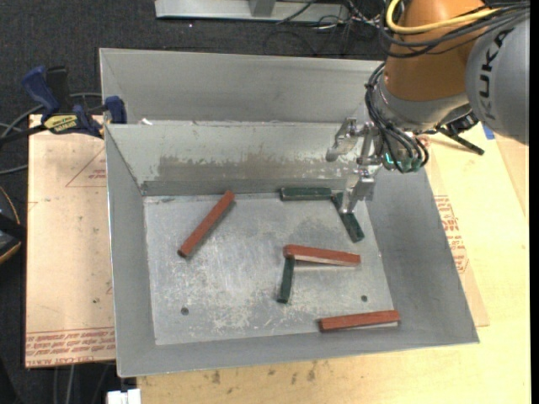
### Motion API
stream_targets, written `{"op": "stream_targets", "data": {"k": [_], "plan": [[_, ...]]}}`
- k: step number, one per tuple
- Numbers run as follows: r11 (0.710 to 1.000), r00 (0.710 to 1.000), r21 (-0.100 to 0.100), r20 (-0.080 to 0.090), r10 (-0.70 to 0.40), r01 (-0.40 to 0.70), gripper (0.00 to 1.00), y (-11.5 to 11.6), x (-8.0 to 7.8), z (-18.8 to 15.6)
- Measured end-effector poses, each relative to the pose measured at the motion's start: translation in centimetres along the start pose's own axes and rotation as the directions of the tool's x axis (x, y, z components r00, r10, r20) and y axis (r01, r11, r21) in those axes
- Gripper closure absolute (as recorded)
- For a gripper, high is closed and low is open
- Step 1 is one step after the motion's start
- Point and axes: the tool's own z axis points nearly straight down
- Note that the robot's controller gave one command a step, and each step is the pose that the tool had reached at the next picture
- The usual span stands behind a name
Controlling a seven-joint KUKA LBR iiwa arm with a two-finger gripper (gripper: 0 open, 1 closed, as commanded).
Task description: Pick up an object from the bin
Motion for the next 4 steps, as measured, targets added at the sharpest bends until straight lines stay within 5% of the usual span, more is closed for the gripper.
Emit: {"op": "stream_targets", "data": {"k": [1, 2, 3, 4], "plan": [[1.000, 1.000, 0.000, 0.008, 0.000, 0.000, 0.00, 0.0, -0.1, -0.5], [1.000, 1.000, 0.001, 0.013, -0.023, 0.023, 0.00, -0.4, 3.3, 4.4], [0.992, 0.992, 0.001, 0.010, -0.123, 0.123, 0.00, -2.7, 5.0, 10.1], [0.985, 0.985, 0.006, 0.026, -0.172, 0.172, 1.00, 0.0, 5.2, 16.3]]}}
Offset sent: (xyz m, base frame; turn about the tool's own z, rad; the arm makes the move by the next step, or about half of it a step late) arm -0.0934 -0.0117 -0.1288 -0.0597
